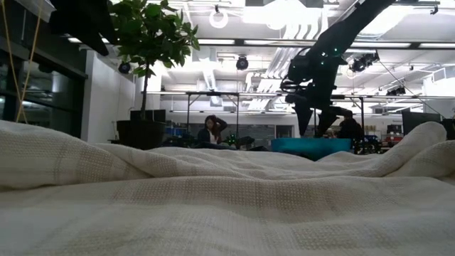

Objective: Pick and placing Produce into tupperware
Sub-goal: Put the yellow banana into the blue bin

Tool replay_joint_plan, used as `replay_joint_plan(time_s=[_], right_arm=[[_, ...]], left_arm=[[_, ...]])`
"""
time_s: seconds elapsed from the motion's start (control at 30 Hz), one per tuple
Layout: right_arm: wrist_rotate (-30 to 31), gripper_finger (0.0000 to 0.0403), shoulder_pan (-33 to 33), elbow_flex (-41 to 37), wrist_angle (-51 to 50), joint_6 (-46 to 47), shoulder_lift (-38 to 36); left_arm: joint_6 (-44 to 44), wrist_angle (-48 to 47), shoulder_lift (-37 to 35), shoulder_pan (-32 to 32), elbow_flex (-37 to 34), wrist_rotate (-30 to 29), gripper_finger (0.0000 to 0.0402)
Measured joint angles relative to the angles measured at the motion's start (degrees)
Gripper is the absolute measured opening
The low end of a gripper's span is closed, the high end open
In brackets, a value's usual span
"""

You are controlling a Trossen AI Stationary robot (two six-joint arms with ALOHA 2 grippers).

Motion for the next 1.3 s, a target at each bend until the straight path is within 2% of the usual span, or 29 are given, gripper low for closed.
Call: replay_joint_plan(time_s=[0.13,0.3,0.37,0.57,0.67,0.9,1.13,1.23,1.3], right_arm=[[-0.8,0.027,0.0,1.0,1.2,0.0,-0.1],[-3.1,0.027,0.0,7.8,0.9,-1.5,-0.2],[-7.8,0.027,0.1,11.3,1.0,-2.4,-0.2],[-31.2,0.027,4.7,19.5,0.7,-6.6,-0.3],[-35.8,0.027,8.1,22.4,-0.1,-10.4,-0.6],[-36.3,0.027,16.6,24.4,-3.9,-16.3,-0.7],[-27.9,0.027,24.8,24.4,-12.4,-22.1,-0.7],[-26.3,0.027,26.7,24.4,-12.9,-22.5,-0.7],[-26.1,0.027,27.3,24.4,-12.8,-22.2,-0.7]], left_arm=[[0.1,0.0,0.0,0.0,0.0,0.0,0.023],[1.2,-0.3,0.0,0.0,0.0,0.1,0.023],[1.5,-0.4,0.0,0.0,0.0,0.1,0.023],[1.5,-0.4,0.0,0.0,0.0,0.4,0.023],[1.3,-0.3,0.0,0.0,0.0,1.2,0.023],[-1.5,-0.3,0.0,0.0,0.0,2.0,0.023],[-1.4,0.7,0.0,0.0,0.0,4.3,0.023],[2.1,1.7,0.8,0.0,0.0,5.4,0.023],[7.5,3.9,2.0,0.0,0.0,8.4,0.023]])
